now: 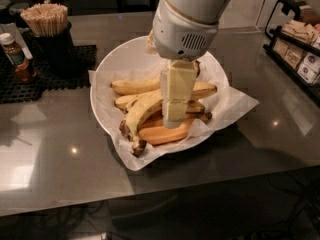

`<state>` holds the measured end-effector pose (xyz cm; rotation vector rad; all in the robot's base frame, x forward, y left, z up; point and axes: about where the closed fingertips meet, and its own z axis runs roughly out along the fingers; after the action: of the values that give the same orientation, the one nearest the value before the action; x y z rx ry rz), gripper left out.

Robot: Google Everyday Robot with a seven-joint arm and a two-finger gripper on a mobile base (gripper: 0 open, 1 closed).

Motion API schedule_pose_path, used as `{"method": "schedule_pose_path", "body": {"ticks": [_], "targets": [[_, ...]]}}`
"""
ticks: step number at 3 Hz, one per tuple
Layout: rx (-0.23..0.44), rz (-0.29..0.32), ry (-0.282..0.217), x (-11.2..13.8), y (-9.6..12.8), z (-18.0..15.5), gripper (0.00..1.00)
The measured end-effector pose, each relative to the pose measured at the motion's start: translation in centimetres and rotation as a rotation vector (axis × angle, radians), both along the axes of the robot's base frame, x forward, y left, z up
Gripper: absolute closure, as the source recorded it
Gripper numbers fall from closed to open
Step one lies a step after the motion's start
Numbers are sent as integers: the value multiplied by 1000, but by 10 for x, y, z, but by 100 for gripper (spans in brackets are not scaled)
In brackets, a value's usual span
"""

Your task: Pick banana from white bowl

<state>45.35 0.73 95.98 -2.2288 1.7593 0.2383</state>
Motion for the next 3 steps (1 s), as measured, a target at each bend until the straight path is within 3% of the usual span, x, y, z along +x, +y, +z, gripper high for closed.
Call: {"method": "schedule_pose_path", "body": {"ticks": [2,3], "targets": [[1,-12,-8,2,0,-1,17],[-19,-52,23,7,-9,-20,13]]}}
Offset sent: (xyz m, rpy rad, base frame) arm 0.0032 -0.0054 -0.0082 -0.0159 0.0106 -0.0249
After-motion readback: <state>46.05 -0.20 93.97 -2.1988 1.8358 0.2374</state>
